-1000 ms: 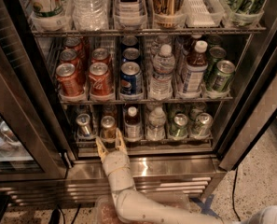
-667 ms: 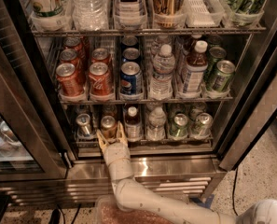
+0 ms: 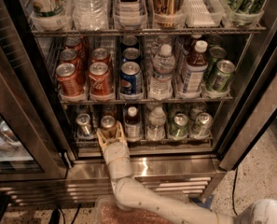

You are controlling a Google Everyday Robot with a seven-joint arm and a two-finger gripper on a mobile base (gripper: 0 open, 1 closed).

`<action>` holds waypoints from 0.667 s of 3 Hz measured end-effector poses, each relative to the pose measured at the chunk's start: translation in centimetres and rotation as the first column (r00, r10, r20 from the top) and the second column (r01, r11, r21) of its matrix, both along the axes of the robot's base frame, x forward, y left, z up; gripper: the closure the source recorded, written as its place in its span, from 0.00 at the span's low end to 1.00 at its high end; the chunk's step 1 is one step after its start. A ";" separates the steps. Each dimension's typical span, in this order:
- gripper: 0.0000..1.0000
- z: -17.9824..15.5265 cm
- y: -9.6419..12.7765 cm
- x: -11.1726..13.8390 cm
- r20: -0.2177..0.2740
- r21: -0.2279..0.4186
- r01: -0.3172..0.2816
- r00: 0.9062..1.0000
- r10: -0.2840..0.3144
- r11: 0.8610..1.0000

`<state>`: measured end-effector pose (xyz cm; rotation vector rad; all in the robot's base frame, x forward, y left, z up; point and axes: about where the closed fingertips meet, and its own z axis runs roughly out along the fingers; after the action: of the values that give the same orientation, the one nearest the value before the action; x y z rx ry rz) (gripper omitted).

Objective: Pick orange can from bottom shelf of fridge

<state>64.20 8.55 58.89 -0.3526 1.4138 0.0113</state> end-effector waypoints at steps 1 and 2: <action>0.78 -0.1 0.0 0.0 -0.001 0.003 -0.001 1.000 0.001 1.000; 1.00 -0.2 -0.2 0.0 -0.005 0.000 -0.001 1.000 0.001 1.000</action>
Offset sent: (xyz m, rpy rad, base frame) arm 0.0001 0.0004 -0.0007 0.0029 0.0012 0.0014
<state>64.16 8.34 58.66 -0.3534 1.4186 0.0135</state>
